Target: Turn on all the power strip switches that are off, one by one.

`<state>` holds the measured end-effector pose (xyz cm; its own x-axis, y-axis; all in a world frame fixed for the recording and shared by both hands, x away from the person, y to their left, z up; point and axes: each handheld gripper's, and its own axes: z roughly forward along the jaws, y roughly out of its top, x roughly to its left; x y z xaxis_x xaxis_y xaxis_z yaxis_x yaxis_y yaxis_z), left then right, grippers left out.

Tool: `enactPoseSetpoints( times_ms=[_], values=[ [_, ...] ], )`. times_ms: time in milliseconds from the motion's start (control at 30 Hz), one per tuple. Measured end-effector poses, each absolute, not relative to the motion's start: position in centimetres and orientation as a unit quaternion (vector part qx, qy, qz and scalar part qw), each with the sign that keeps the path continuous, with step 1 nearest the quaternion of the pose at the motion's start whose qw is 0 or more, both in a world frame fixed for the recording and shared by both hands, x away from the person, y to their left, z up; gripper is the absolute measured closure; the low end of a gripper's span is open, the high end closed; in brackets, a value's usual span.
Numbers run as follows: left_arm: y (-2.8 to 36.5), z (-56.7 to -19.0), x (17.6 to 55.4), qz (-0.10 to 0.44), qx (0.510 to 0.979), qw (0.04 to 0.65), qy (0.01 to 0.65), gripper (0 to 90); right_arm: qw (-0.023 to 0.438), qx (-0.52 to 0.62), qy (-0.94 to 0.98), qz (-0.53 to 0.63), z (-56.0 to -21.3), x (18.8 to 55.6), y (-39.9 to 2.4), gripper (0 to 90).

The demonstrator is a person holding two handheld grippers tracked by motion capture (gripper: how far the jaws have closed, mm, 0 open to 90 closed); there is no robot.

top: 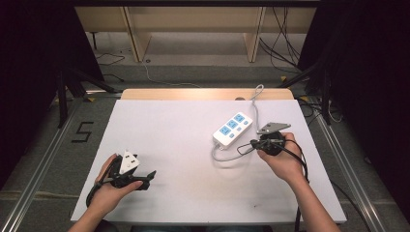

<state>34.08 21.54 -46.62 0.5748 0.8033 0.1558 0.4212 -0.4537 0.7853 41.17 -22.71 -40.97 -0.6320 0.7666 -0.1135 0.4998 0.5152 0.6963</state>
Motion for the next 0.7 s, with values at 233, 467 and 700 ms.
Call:
enactPoseSetpoints(
  times_ms=[233,467,700],
  values=[
    [21.5,-46.6,34.1,0.265,0.811,0.361,0.377,12.8,0.204,0.373,0.851,0.310,-40.6,42.6,-21.7,90.0],
    [21.5,-46.6,34.1,0.263,0.810,0.363,0.378,13.0,0.203,0.369,0.856,0.299,-40.3,44.3,-20.6,90.0],
    [21.5,-46.5,34.1,0.263,0.807,0.368,0.381,12.9,0.196,0.368,0.862,0.288,-40.1,46.1,-19.1,90.0]
  ],
)
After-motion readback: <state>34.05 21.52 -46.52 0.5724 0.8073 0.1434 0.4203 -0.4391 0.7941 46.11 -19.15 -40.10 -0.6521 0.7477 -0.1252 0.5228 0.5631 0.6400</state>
